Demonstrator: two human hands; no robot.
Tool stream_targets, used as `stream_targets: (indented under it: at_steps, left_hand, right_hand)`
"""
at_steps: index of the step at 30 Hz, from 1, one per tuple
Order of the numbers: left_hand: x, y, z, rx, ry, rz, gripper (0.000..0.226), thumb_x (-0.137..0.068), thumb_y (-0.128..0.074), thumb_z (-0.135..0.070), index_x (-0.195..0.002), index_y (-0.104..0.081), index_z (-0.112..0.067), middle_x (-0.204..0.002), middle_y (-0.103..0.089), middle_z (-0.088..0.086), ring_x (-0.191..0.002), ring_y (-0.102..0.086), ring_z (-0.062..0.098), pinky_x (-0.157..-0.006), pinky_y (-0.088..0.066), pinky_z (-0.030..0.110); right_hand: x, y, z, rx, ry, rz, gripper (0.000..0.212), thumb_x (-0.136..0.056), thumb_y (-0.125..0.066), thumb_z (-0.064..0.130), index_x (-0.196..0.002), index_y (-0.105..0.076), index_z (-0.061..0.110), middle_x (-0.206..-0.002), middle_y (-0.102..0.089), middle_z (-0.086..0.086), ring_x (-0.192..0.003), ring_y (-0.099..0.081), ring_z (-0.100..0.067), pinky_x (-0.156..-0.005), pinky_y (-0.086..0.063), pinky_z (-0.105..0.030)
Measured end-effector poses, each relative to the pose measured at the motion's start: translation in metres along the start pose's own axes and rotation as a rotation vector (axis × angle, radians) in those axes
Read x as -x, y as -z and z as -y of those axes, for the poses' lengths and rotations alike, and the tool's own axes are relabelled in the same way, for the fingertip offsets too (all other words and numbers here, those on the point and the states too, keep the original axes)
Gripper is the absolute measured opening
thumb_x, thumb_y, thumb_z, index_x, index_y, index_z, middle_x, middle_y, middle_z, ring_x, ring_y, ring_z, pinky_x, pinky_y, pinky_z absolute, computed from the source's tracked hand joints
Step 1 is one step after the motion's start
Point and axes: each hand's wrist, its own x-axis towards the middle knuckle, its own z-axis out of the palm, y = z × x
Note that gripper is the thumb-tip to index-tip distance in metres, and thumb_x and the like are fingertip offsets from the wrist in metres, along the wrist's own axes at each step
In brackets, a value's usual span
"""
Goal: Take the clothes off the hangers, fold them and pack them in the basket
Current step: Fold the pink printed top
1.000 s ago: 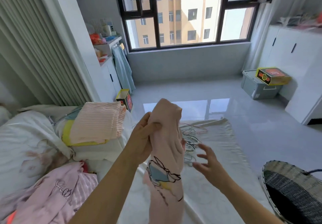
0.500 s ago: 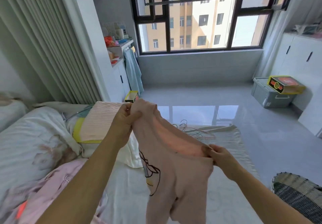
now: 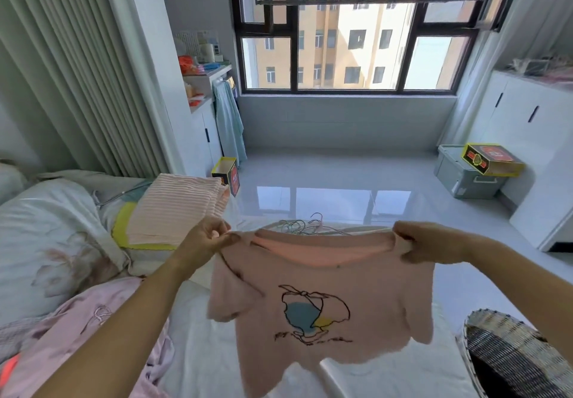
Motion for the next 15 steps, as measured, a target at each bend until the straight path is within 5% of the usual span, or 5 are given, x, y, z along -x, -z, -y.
stream_targets:
  at_steps: [3, 7, 12, 15]
  left_hand:
    - [-0.002, -0.007, -0.011, -0.069, -0.087, -0.099, 0.036, -0.084, -0.067, -0.022, -0.060, -0.042, -0.016, -0.056, -0.040, -0.011, -0.054, -0.035, 0.003, -0.053, -0.028, 0.018]
    - [-0.006, -0.009, -0.020, -0.116, -0.158, -0.202, 0.032, -0.089, -0.060, -0.020, -0.063, -0.044, -0.015, -0.058, -0.037, -0.002, -0.049, -0.034, 0.003, -0.048, -0.026, 0.016]
    - [-0.003, 0.020, -0.024, -0.010, -0.125, 0.000, 0.026, -0.065, -0.079, -0.032, -0.058, -0.056, -0.025, -0.058, -0.043, -0.006, -0.053, -0.037, 0.003, -0.049, -0.028, 0.016]
    - [-0.003, 0.035, -0.021, -0.225, -0.152, 0.027, 0.019, -0.065, -0.078, -0.030, -0.059, -0.060, -0.029, -0.055, -0.044, -0.011, -0.052, -0.036, 0.001, -0.050, -0.028, 0.016]
  right_hand:
    - [0.000, 0.002, -0.008, -0.079, -0.023, -0.161, 0.029, -0.087, -0.064, 0.020, -0.068, -0.041, 0.019, -0.068, -0.043, 0.005, -0.066, -0.041, -0.013, -0.056, -0.029, -0.018]
    - [0.001, 0.000, -0.009, -0.332, -0.079, -0.201, 0.021, -0.087, -0.065, 0.024, -0.077, -0.058, 0.007, -0.070, -0.050, -0.001, -0.065, -0.044, -0.015, -0.058, -0.031, -0.022]
    - [0.011, 0.009, -0.002, -0.703, -0.033, -0.417, 0.024, -0.086, -0.064, 0.025, -0.075, -0.053, 0.006, -0.068, -0.044, -0.003, -0.062, -0.039, -0.015, -0.055, -0.029, -0.023]
    - [0.009, 0.013, 0.002, -0.531, -0.046, -0.344, 0.024, -0.084, -0.068, 0.029, -0.080, -0.060, 0.007, -0.070, -0.053, -0.003, -0.063, -0.046, -0.014, -0.055, -0.033, -0.023]
